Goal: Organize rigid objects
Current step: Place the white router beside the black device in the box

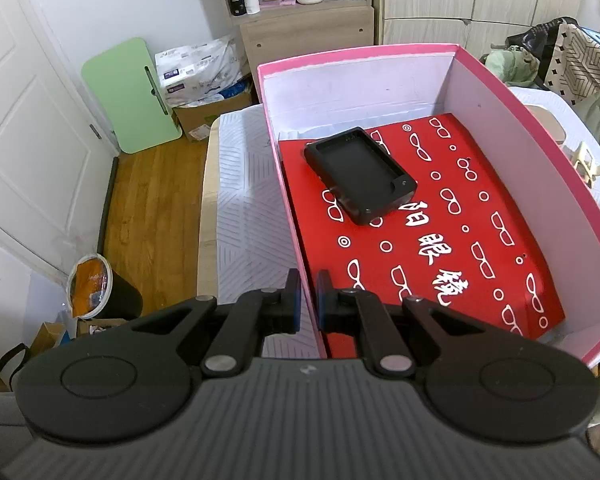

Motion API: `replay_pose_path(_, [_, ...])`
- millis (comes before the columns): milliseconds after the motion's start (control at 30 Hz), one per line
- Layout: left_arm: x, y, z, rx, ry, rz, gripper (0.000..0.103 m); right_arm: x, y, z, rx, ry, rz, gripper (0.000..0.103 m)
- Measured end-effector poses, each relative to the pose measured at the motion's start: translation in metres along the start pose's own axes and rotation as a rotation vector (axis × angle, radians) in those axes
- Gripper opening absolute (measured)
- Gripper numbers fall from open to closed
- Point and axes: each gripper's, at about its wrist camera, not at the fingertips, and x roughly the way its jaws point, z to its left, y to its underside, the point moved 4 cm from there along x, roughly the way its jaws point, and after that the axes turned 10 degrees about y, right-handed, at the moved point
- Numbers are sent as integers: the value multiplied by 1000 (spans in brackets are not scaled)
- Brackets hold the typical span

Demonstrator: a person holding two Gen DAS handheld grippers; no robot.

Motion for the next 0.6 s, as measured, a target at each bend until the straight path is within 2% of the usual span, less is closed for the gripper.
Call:
replay_pose_path(133, [-1, 1, 0, -3, 3, -2, 7, 7, -38, 14, 72, -87, 32, 65])
replay_pose_path(200, [-1, 1, 0, -8, 7, -6, 7, 19, -54, 27, 61, -106, 43, 65])
replay_pose_path(300, [-2, 1, 2, -25, 22, -18, 7, 45, -66, 53, -34, -33, 12, 65])
replay_pose_path(433, [-2, 2, 5, -46, 43, -28, 8, 95, -75, 73, -41, -21, 65, 65])
replay_pose_path(600, [-2, 3, 7, -55, 59, -43, 8, 151, -94, 91, -183, 189, 64, 65])
